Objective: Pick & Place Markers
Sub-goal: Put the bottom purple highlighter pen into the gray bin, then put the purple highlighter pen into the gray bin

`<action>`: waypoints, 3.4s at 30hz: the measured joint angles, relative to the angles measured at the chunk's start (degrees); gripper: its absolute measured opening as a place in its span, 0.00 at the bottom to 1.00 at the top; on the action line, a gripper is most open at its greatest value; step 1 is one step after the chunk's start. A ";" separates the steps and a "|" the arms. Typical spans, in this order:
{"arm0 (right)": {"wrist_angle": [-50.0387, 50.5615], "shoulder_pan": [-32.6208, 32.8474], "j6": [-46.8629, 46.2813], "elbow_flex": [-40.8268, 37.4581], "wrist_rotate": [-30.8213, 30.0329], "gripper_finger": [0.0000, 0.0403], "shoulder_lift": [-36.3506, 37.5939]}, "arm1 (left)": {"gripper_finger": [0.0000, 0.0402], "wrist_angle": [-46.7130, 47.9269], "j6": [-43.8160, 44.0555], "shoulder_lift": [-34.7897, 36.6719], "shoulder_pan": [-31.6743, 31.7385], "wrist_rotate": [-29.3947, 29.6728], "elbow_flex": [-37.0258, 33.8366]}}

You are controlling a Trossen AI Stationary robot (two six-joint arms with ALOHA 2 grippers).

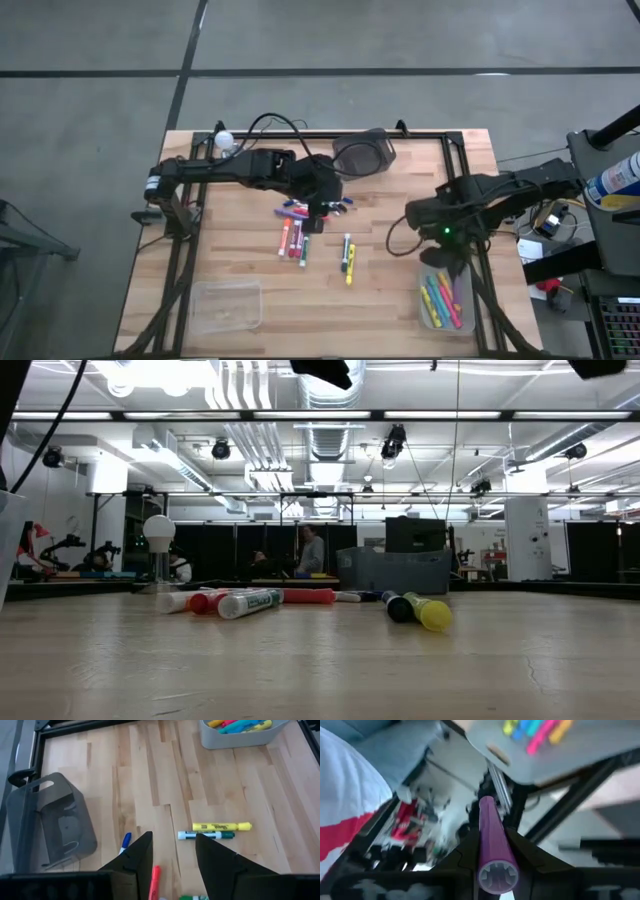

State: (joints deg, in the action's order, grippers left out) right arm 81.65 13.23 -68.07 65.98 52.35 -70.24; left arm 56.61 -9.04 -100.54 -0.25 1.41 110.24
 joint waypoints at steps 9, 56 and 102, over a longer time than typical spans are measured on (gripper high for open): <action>-5.41 0.51 3.81 -15.05 6.17 0.15 0.00 | 0.35 0.04 0.04 0.33 0.00 -0.02 0.00; -25.68 -4.73 -2.56 -12.26 -10.80 0.44 0.42 | 0.35 6.45 5.83 0.29 0.26 0.61 -7.07; -26.67 -8.24 5.13 0.14 -35.72 0.44 0.42 | 0.35 -15.17 -12.25 0.27 10.28 1.46 -47.70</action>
State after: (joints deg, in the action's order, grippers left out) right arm 54.98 4.99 -62.94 66.13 16.63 -69.82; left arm 41.44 -21.29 -100.27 10.03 2.87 62.54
